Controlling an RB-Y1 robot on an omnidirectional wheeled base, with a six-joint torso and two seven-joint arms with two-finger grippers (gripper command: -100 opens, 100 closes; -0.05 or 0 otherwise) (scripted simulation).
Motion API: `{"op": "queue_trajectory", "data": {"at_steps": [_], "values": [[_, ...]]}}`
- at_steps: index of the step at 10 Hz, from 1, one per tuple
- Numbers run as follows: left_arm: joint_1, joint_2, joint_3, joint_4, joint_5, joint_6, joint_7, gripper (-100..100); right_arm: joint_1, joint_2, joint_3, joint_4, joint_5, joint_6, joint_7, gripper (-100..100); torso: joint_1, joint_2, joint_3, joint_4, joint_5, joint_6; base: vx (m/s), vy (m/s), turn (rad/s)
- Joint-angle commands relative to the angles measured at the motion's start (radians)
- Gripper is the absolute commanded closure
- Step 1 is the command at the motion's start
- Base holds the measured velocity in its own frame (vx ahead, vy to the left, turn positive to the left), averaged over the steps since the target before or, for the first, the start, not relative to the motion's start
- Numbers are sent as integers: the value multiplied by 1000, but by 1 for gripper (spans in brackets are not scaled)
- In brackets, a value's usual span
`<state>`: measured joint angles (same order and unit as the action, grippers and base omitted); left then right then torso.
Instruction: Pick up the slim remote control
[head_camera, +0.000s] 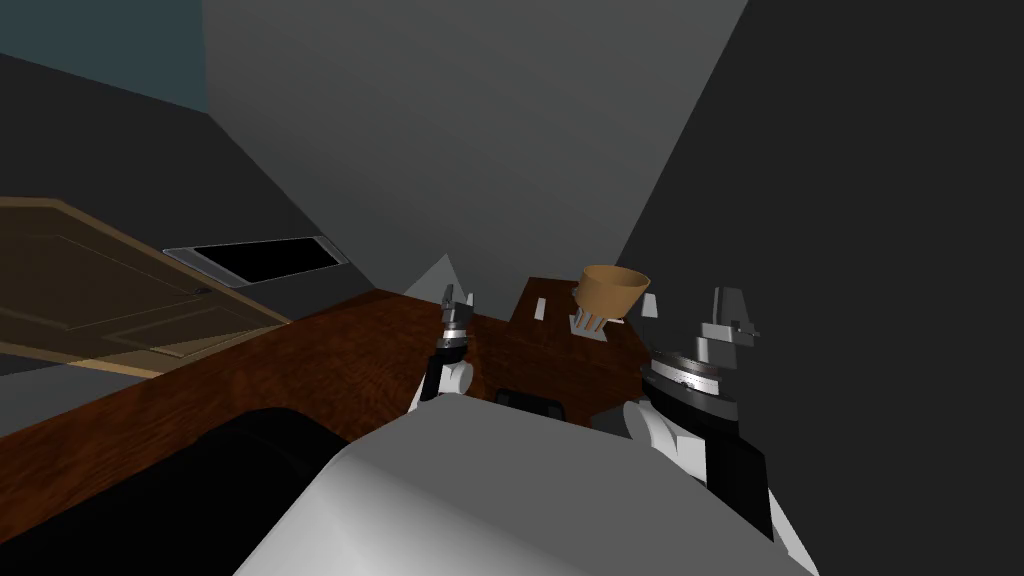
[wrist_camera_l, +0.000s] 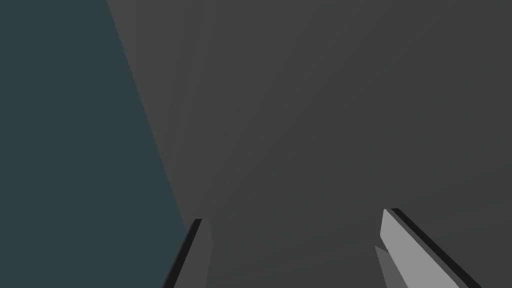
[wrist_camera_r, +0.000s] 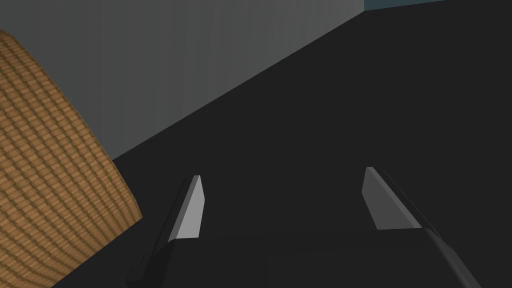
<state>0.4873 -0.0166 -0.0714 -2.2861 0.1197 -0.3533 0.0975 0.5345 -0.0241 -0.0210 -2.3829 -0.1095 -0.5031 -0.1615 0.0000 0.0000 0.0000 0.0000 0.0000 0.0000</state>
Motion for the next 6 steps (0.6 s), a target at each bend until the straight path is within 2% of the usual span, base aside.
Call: {"op": "queue_trajectory", "data": {"at_steps": [1,4,5,6], "values": [[9,44,-4,14,-8,-8,-12,-100,0,0,0,0,0,0,0,0,0,0,0,0,0,0,-11,23,-77],[46,135,-23,74,-39,-41,-58,-100,0,0,0,0,0,0,0,0,7,2,1,0,2,0,-28,98,-163],[46,148,-23,74,-39,-41,-58,-100,0,0,0,0,0,0,0,0,8,3,2,1,2,0,-36,102,-62],[65,186,-32,103,-54,-57,-80,-100,0,0,0,0,0,0,0,0,8,2,1,1,2,0,-20,105,-132]]}}
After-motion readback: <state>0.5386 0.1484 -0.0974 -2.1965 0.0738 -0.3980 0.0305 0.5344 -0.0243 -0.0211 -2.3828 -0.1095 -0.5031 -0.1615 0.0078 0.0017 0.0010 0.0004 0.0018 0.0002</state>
